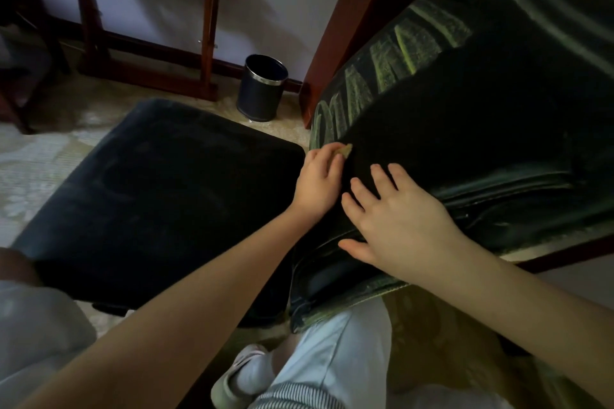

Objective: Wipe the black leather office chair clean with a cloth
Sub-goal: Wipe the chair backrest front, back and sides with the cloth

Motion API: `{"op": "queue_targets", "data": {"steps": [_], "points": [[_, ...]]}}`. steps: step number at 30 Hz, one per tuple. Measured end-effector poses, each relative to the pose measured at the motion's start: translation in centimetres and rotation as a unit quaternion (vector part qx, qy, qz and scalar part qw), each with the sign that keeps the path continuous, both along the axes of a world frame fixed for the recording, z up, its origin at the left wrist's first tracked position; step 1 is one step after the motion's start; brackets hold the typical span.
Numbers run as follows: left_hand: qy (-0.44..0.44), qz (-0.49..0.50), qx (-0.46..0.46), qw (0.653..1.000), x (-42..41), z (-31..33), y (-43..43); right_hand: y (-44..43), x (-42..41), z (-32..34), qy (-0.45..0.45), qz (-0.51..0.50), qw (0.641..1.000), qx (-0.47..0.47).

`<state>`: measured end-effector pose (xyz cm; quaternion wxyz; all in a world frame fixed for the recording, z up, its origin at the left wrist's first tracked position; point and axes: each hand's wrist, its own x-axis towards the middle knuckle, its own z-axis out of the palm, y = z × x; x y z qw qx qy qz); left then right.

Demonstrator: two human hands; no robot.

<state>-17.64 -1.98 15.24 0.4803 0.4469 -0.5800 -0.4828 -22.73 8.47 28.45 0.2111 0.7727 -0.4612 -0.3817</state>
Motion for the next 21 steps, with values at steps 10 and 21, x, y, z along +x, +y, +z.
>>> {"op": "queue_targets", "data": {"steps": [10,21], "points": [[0.023,0.021,0.122,0.992,0.8,-5.4,0.3,0.2,0.1,0.0,0.016,0.005,1.000,0.009],[0.041,0.036,0.088,0.995,3.3,-5.9,7.6,-0.5,1.1,-2.0,0.024,-0.004,1.000,0.011]]}}
